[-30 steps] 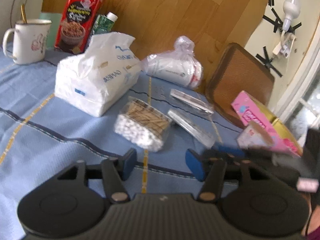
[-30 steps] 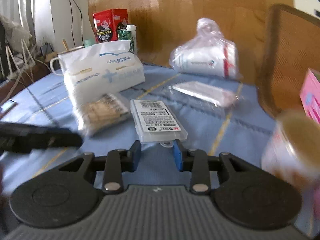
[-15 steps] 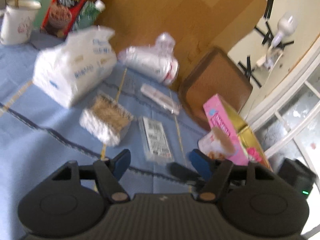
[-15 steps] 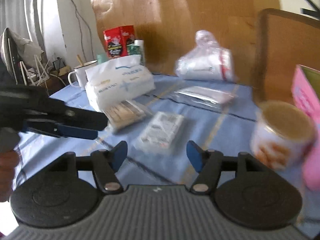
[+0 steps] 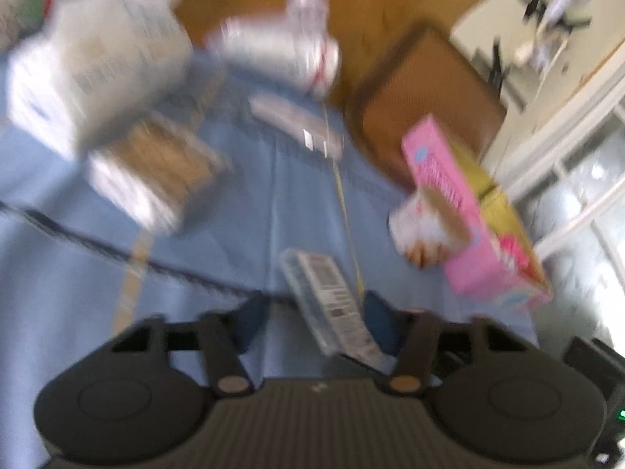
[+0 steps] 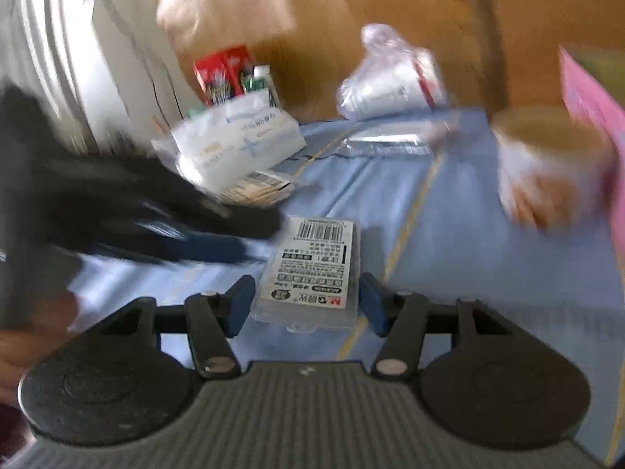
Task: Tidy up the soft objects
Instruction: 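Grasp the white box with the left gripper and lift it, then carry the white box into the pink tin and open the left gripper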
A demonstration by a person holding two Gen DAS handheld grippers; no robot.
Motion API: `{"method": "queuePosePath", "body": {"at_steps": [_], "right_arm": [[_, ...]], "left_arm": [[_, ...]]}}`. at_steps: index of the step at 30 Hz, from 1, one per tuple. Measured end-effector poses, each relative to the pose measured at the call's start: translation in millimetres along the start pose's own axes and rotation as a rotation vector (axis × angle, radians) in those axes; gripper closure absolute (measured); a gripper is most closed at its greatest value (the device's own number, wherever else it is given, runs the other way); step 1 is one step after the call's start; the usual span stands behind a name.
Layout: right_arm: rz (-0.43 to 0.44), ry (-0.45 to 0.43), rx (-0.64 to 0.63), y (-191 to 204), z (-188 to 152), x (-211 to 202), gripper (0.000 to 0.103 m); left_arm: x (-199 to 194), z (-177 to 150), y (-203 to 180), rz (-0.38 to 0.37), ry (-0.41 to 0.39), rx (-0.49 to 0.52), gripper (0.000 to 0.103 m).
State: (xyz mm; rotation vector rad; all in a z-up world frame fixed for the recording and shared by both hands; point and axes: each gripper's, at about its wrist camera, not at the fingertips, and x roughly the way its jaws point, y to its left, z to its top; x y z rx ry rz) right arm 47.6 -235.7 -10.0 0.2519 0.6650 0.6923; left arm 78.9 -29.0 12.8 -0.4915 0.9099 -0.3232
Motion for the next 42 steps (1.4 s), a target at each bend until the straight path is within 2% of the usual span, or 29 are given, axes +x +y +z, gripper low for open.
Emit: {"method": "queuePosePath", "body": {"at_steps": [1, 3, 6, 10, 15, 19, 21, 24, 26, 28, 30, 33, 37, 42], "right_arm": [[0.020, -0.016, 0.038, -2, -6, -8, 0.042], [0.014, -0.050, 0.073, -7, -17, -22, 0.043], [-0.037, -0.122, 0.057, -4, -22, -39, 0.043], [-0.100, -0.281, 0.025, -13, -8, -70, 0.043], [-0.273, -0.450, -0.023, -38, 14, -107, 0.043], [-0.423, -0.522, -0.032, -75, 28, -121, 0.043], [-0.523, -0.533, -0.018, -99, 37, -116, 0.043], [-0.640, -0.528, 0.019, -142, 52, -97, 0.041], [-0.709, -0.488, 0.027, -167, 58, -89, 0.037], [-0.762, -0.459, 0.025, -175, 61, -83, 0.036], [-0.734, -0.480, 0.006, -171, 56, -87, 0.032], [-0.728, -0.516, -0.048, -158, 44, -95, 0.032], [-0.699, -0.542, -0.058, -141, 31, -108, 0.032], [-0.664, -0.556, -0.040, -122, 15, -118, 0.032]], "left_arm": [[3, -2, -7, 0.006, -0.008, 0.024, 0.072], [11, -1, -18, -0.040, 0.030, 0.031, 0.077], [13, 8, -48, -0.066, 0.026, 0.101, 0.079], [14, 27, -112, -0.112, -0.015, 0.245, 0.080], [43, 40, -197, -0.163, -0.054, 0.431, 0.080], [85, 48, -243, -0.173, -0.051, 0.491, 0.079], [104, 48, -258, -0.143, -0.056, 0.508, 0.079], [123, 43, -269, -0.085, -0.069, 0.530, 0.078], [125, 36, -263, -0.080, -0.053, 0.522, 0.078], [120, 30, -255, -0.086, -0.065, 0.532, 0.068], [110, 27, -252, -0.079, -0.093, 0.541, 0.066], [96, 23, -246, -0.090, -0.105, 0.530, 0.068], [75, 18, -239, -0.106, -0.139, 0.527, 0.068], [51, 13, -218, -0.031, -0.166, 0.517, 0.068]]}}
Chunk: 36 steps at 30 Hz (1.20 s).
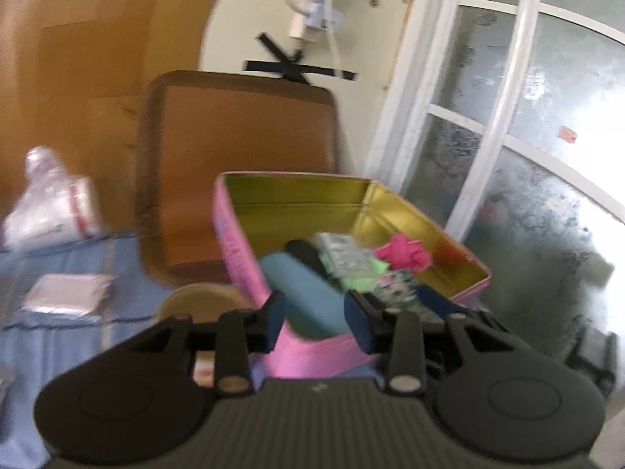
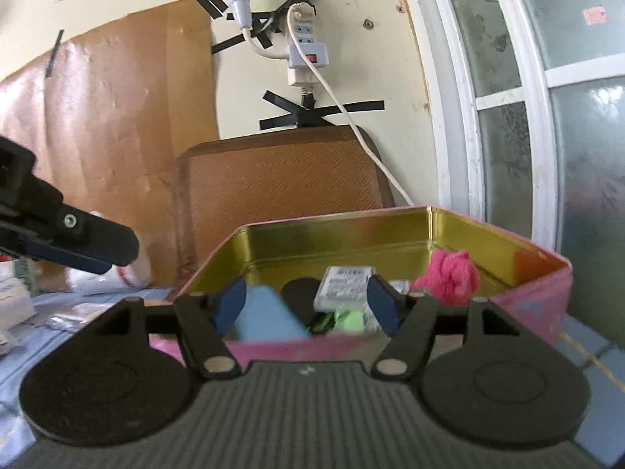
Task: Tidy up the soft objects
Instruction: 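Carry the white box into the pink tin and open the left gripper, then withdraw both grippers from the tin back over the table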
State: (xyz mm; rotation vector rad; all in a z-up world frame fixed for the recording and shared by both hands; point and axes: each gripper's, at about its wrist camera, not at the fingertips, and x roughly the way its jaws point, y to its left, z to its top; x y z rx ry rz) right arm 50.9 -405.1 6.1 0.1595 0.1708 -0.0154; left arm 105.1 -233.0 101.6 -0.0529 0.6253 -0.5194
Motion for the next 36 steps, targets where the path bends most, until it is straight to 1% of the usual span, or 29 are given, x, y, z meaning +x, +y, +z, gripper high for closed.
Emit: {"method": "queuePosePath", "body": {"at_steps": [6, 10, 15, 18, 21, 29, 31, 32, 36], "right_arm": [[0.059, 0.013, 0.039, 20, -4, -30, 0.032], [0.124, 0.031, 0.032, 43, -6, -42, 0.033], [0.199, 0.067, -0.010, 80, -12, -42, 0.033], [0.245, 0.099, -0.023, 100, -18, -41, 0.033], [0.286, 0.139, -0.038, 117, -25, -37, 0.033], [0.332, 0.198, -0.087, 143, -37, -37, 0.033], [0.336, 0.204, -0.103, 147, -40, -37, 0.033], [0.336, 0.210, -0.109, 148, -41, -37, 0.033], [0.330, 0.245, -0.118, 152, -47, -32, 0.033]], "left_arm": [[-21, -26, 33, 0.146, 0.030, -0.026, 0.067], [-34, -48, 63, 0.226, 0.037, -0.065, 0.067], [-49, -76, 98, 0.340, 0.054, -0.100, 0.067], [-58, -90, 114, 0.386, 0.056, -0.114, 0.067], [-67, -102, 127, 0.438, 0.050, -0.114, 0.063], [-78, -131, 158, 0.505, 0.060, -0.134, 0.062], [-84, -139, 162, 0.537, 0.038, -0.111, 0.057], [-86, -142, 163, 0.550, 0.032, -0.103, 0.056], [-93, -145, 166, 0.521, 0.007, -0.124, 0.055]]}}
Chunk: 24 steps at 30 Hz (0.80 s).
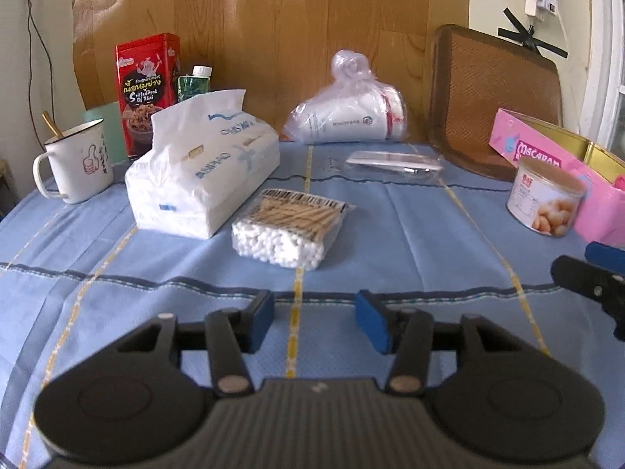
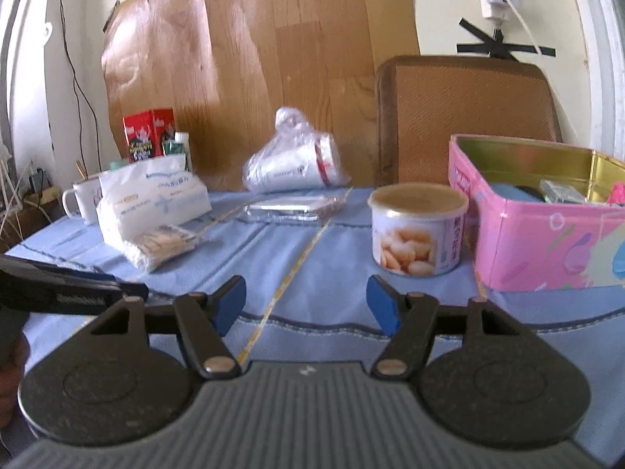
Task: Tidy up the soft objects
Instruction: 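Withdraw both grippers from the tin back over the table, then grasp the cotton-swab bag with the right gripper and lift it toward the tin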
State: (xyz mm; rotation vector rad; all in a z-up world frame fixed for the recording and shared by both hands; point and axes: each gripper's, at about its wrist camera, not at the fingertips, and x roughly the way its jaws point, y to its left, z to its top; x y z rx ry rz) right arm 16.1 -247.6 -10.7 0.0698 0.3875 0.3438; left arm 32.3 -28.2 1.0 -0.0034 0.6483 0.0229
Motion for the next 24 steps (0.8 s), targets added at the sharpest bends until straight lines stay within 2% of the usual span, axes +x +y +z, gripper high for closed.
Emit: {"method": "queuePosePath", "body": {"at_steps": [6, 15, 19, 21, 24], "right_arm": [[0.017, 0.002, 0.011, -2, -1, -1, 0.033], [0.028, 0.072, 0.017, -3, 1, 9, 0.033], [0.019, 0.110, 0.019, -2, 3, 17, 0.033], [0.030, 0.123, 0.020, 3, 6, 21, 0.033], [0.081, 0.141, -0.009, 22, 12, 32, 0.032]], "left_arm": [[-1, -1, -5, -0.047, -0.017, 0.028, 0.055], [-3, 0, 8, -0.082, -0.029, -0.049, 0.052], [-7, -1, 21, -0.080, -0.038, -0.097, 0.049], [-9, -2, 33, -0.043, -0.035, -0.114, 0.049], [-15, -2, 60, 0.004, -0.072, -0.163, 0.048]]}}
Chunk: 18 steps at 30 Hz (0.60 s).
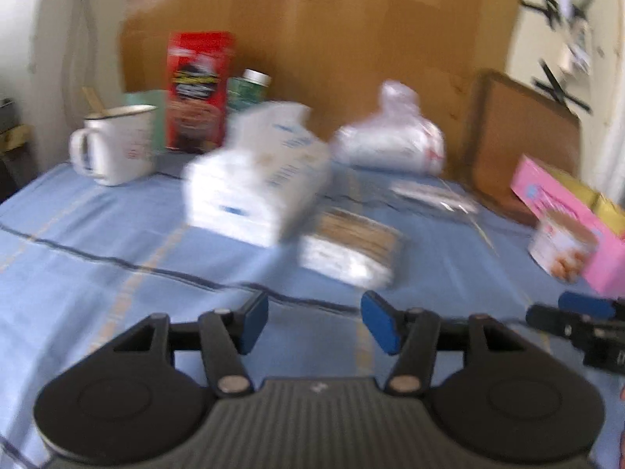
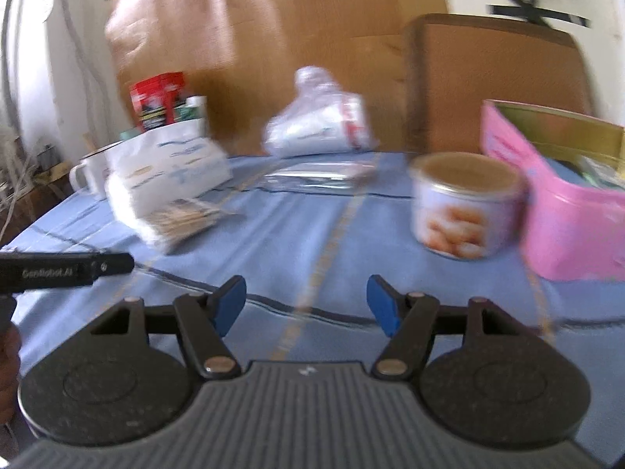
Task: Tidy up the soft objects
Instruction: 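Grasp the cotton-swab bag with the right gripper and lift it toward the tin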
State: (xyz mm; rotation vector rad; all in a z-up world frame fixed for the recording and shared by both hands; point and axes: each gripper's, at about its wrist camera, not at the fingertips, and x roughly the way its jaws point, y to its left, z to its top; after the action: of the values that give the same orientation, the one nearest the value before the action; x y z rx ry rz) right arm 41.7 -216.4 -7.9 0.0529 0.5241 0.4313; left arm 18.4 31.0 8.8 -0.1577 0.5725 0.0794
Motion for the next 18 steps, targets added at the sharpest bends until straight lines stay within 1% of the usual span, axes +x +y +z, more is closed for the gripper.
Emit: {"method": "queuePosePath", "body": {"at_steps": [1, 4, 5, 7, 8, 10, 13, 15, 17, 18], "right_arm": [[0.023, 0.008, -0.025, 9, 4, 6, 0.032], [0.081, 0.027, -0.084, 35, 18, 27, 0.032], [0.096, 0.035, -0.090, 42, 23, 35, 0.032], [0.134, 0.052, -0.095, 54, 33, 53, 0.028], [0.147, 0.060, -0.101, 60, 38, 63, 0.025], [0.151, 0.078, -0.110, 71, 46, 79, 0.025], [0.172, 0.125, -0.091, 80, 53, 97, 0.025], [0.181, 0.141, -0.077, 85, 55, 107, 0.024], [0.167, 0.149, -0.081, 87, 55, 113, 0.022], [0.167, 0.157, -0.079, 88, 53, 117, 0.023]], "left_arm": [[-2, 1, 10, 0.013, -0.014, -0.025, 0.046], [-5, 5, 38, 0.047, -0.042, -0.120, 0.045], [-5, 5, 45, 0.045, -0.050, -0.152, 0.045], [-4, 4, 59, 0.004, -0.045, -0.218, 0.045], [-3, 6, 62, -0.006, -0.043, -0.229, 0.045], [-2, 6, 62, -0.013, -0.041, -0.228, 0.045], [-2, 7, 55, -0.018, -0.048, -0.191, 0.045], [-4, 5, 51, -0.016, -0.056, -0.172, 0.045], [-6, 4, 49, -0.015, -0.064, -0.163, 0.044], [-6, 4, 49, -0.016, -0.066, -0.162, 0.044]]}}
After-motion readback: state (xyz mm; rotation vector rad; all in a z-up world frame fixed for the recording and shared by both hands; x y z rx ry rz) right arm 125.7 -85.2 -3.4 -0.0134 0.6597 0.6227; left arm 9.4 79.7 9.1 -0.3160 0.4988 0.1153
